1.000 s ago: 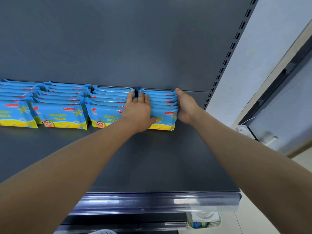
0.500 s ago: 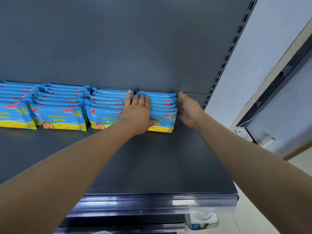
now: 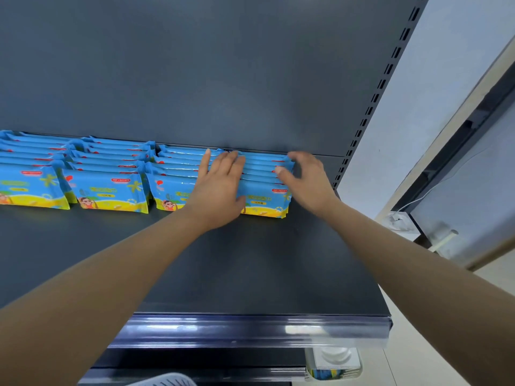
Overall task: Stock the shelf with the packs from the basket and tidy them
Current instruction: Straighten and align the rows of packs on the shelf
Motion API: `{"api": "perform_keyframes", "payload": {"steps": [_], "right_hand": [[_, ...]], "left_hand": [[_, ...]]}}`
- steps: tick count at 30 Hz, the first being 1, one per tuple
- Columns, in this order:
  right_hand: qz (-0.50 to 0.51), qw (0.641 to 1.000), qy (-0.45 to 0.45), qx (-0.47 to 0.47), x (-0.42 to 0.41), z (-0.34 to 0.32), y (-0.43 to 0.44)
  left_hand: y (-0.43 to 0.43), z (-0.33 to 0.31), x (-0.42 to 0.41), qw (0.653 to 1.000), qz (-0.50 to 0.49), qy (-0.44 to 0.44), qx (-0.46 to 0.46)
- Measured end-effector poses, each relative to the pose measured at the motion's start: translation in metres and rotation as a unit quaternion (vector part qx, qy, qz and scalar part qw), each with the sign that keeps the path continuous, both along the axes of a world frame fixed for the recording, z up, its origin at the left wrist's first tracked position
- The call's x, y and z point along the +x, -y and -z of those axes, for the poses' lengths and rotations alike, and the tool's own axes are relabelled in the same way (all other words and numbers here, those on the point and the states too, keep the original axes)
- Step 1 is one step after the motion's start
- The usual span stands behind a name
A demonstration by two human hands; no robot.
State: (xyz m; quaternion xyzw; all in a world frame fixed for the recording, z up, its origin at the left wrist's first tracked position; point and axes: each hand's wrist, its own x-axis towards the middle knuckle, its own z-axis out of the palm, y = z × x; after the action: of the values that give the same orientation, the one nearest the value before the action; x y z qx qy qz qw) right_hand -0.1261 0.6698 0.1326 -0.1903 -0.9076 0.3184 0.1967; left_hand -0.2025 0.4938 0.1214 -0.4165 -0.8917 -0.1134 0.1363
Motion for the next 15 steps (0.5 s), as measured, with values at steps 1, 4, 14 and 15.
{"api": "perform_keyframes", "payload": {"steps": [1,4,14,15], "right_hand": [[-0.024,0.999,0.017,0.040,0.001,0.001,0.004],[-0.070,0.979,0.080,0.172,0.004,-0.001,0.016],[-0.098,0.929,0.194,0.300,-0.004,0.004,0.026],[-0.099,0.930,0.192,0.299,-0.004,0.004,0.028]], "left_hand": [[0.006,-0.001,-0.001,1.000,-0.004,-0.003,0.022],[0.024,-0.004,-0.009,0.999,-0.044,0.020,0.016],[0.053,0.001,-0.035,0.984,-0.112,0.069,-0.123],[0.053,0.001,-0.035,0.984,-0.112,0.068,-0.124]]}}
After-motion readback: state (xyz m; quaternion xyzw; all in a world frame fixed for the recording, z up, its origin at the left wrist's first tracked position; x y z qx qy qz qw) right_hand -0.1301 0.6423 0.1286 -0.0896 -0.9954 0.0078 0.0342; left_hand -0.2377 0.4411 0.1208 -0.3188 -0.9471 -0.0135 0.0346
